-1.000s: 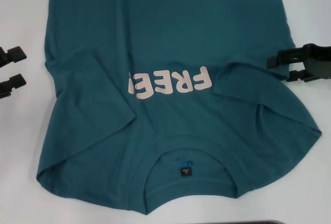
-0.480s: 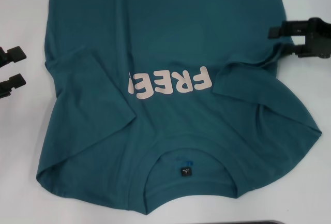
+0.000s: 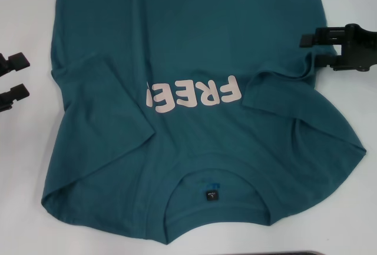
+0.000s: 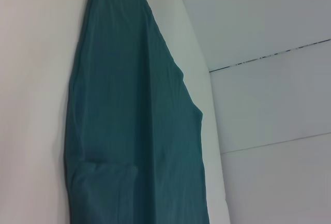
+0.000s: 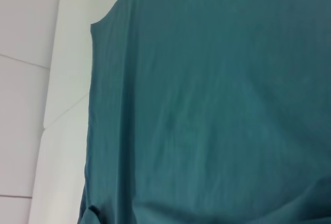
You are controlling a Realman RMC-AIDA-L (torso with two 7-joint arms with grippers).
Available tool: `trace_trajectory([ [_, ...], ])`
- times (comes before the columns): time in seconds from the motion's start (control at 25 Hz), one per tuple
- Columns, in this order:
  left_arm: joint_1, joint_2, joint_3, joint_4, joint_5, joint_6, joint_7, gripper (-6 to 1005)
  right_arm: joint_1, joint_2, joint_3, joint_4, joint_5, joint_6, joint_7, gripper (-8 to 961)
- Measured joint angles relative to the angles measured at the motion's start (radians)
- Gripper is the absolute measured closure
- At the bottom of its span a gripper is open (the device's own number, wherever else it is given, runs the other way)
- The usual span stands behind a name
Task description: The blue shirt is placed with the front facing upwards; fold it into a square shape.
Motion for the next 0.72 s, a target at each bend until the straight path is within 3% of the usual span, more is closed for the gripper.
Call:
trace_trajectory([
  [0.52, 0.001, 0.001, 0.0, 0.0, 0.0, 0.0, -0.001, 67, -0.037, -0.036, 0.012, 0.003, 0.005, -0.073, 0.077, 219],
  [0.72, 0.001, 0.002, 0.0, 0.0, -0.001, -0.002, -0.001, 66, -0.049, -0.041, 0.027, 0.004, 0.005, -0.066, 0.079, 233],
])
